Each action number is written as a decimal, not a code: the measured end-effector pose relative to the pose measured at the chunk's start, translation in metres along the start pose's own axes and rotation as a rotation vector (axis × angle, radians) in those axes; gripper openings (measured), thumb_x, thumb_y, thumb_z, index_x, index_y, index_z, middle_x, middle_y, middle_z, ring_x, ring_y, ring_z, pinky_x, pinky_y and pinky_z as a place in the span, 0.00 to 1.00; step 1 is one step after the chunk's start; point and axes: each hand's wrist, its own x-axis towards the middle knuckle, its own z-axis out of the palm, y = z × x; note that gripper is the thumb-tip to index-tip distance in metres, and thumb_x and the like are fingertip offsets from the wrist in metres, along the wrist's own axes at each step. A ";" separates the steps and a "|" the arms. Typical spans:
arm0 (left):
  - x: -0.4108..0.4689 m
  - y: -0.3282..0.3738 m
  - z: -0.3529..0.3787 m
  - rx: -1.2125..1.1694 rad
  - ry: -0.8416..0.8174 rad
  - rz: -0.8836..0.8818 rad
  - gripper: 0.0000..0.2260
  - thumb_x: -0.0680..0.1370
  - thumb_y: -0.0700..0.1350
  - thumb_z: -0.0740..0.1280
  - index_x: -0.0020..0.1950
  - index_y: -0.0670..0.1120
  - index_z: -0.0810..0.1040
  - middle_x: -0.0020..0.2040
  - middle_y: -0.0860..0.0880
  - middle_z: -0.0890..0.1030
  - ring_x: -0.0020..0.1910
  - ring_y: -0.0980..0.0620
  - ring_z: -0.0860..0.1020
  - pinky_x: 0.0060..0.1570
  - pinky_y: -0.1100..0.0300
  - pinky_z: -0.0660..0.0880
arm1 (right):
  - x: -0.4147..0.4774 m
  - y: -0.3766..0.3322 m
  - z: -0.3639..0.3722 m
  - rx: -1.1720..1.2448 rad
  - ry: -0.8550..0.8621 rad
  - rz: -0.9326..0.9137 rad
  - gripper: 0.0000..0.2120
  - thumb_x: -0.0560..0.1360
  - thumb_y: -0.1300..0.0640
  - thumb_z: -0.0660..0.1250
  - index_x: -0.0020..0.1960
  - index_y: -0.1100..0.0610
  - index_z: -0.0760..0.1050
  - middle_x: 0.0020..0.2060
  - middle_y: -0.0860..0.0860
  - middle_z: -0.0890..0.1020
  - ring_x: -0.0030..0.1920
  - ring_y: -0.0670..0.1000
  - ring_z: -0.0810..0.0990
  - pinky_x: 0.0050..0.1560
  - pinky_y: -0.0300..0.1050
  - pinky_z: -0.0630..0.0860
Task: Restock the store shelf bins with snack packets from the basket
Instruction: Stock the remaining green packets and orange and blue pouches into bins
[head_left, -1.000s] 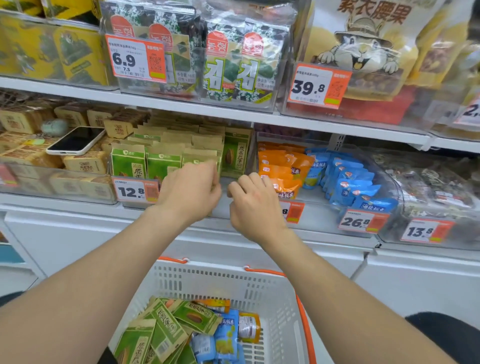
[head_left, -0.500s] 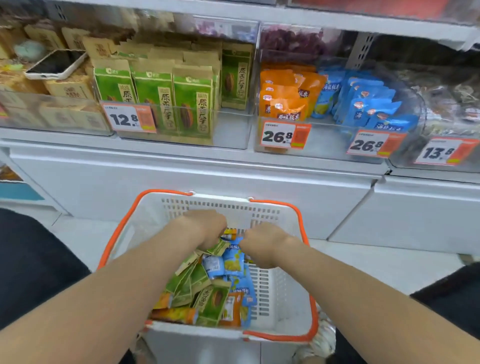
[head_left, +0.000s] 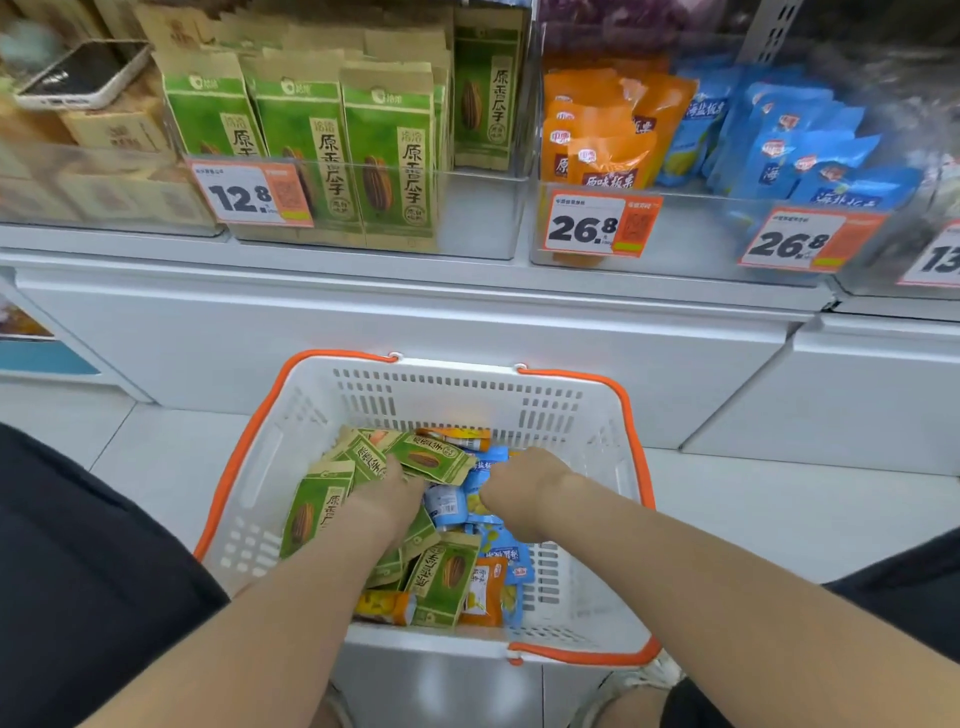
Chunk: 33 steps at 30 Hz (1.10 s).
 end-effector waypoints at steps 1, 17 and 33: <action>0.003 -0.001 0.001 0.008 0.044 0.012 0.35 0.78 0.29 0.66 0.81 0.45 0.58 0.83 0.36 0.48 0.61 0.35 0.80 0.51 0.48 0.78 | 0.000 0.002 -0.002 0.005 0.005 -0.001 0.17 0.81 0.63 0.62 0.37 0.54 0.62 0.36 0.50 0.66 0.32 0.50 0.67 0.42 0.48 0.76; -0.004 -0.005 -0.013 -0.684 0.655 -0.015 0.09 0.74 0.35 0.67 0.40 0.46 0.70 0.40 0.48 0.74 0.41 0.47 0.76 0.36 0.55 0.69 | 0.005 0.016 -0.028 0.123 0.018 0.112 0.07 0.80 0.65 0.61 0.50 0.58 0.77 0.38 0.51 0.73 0.32 0.52 0.70 0.28 0.45 0.66; -0.039 -0.013 -0.040 -1.754 0.206 0.319 0.38 0.71 0.27 0.77 0.74 0.53 0.68 0.63 0.43 0.81 0.53 0.45 0.87 0.54 0.50 0.82 | -0.010 0.041 -0.042 1.771 0.319 0.422 0.07 0.81 0.63 0.62 0.52 0.60 0.79 0.44 0.57 0.87 0.46 0.57 0.88 0.48 0.55 0.85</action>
